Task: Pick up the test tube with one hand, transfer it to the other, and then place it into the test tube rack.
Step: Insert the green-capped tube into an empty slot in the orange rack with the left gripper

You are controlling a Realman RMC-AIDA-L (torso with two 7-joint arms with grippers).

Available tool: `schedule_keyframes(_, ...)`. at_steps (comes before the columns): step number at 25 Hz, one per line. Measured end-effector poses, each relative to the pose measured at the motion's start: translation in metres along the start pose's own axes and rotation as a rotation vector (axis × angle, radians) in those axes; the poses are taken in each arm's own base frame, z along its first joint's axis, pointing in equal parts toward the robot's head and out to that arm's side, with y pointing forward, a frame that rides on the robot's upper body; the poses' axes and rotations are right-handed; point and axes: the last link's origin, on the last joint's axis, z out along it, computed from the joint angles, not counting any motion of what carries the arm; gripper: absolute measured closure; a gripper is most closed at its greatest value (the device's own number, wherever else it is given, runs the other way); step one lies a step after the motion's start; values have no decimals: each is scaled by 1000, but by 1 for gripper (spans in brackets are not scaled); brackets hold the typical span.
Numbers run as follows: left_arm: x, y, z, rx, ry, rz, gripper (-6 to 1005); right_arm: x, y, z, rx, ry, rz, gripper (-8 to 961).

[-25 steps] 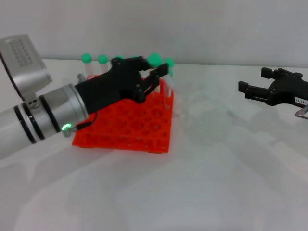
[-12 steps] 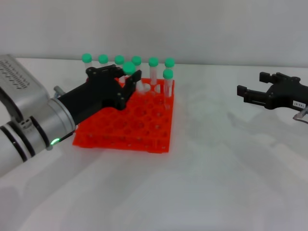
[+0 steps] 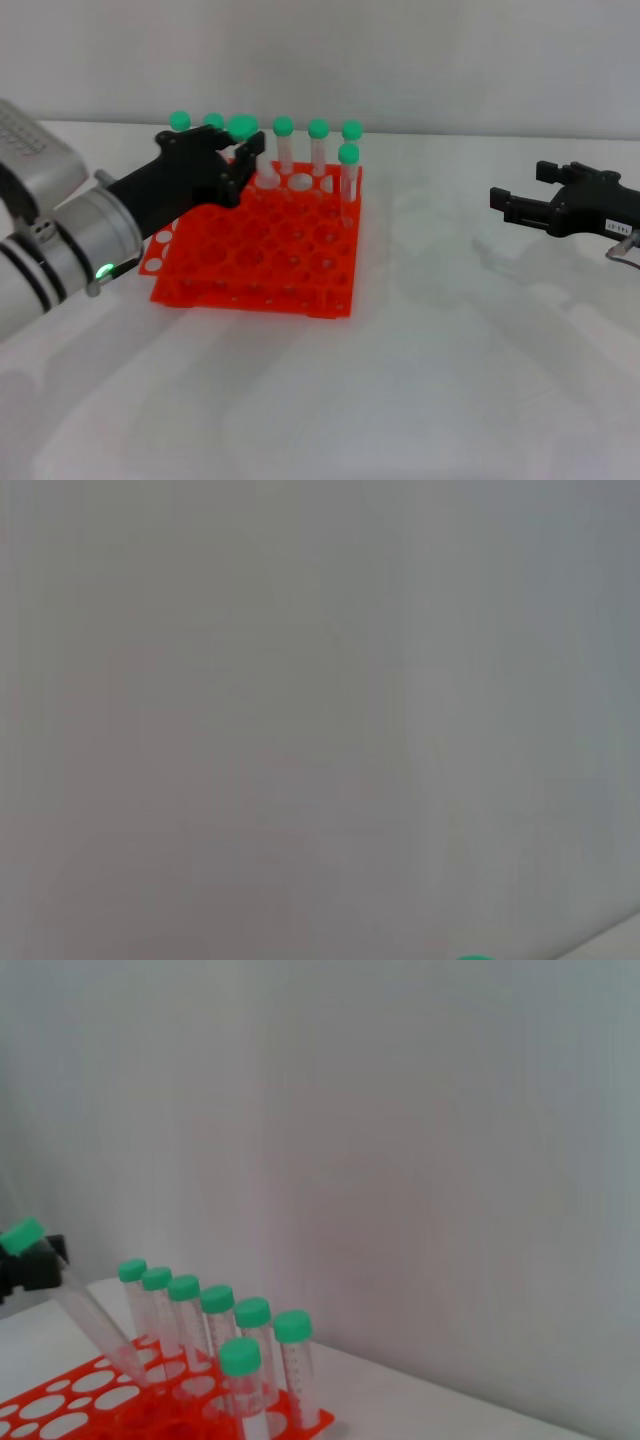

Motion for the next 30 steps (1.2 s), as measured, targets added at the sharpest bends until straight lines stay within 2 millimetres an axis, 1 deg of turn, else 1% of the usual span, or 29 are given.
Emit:
schedule_keyframes(4, 2, 2, 13, -28, -10, -2, 791, 1, 0, 1, -2, 3, 6, 96)
schedule_keyframes(10, 4, 3, 24, -45, -21, -4, 790, 1, 0, 2, 1, 1, 5, 96)
schedule_keyframes(20, 0, -1, 37, -64, -74, -52, 790, -2, 0, 4, 0, -4, -1, 96)
schedule_keyframes(30, 1, -1, 42, -60, -86, -55, 791, -1, 0, 5, 2, 0, 1, 96)
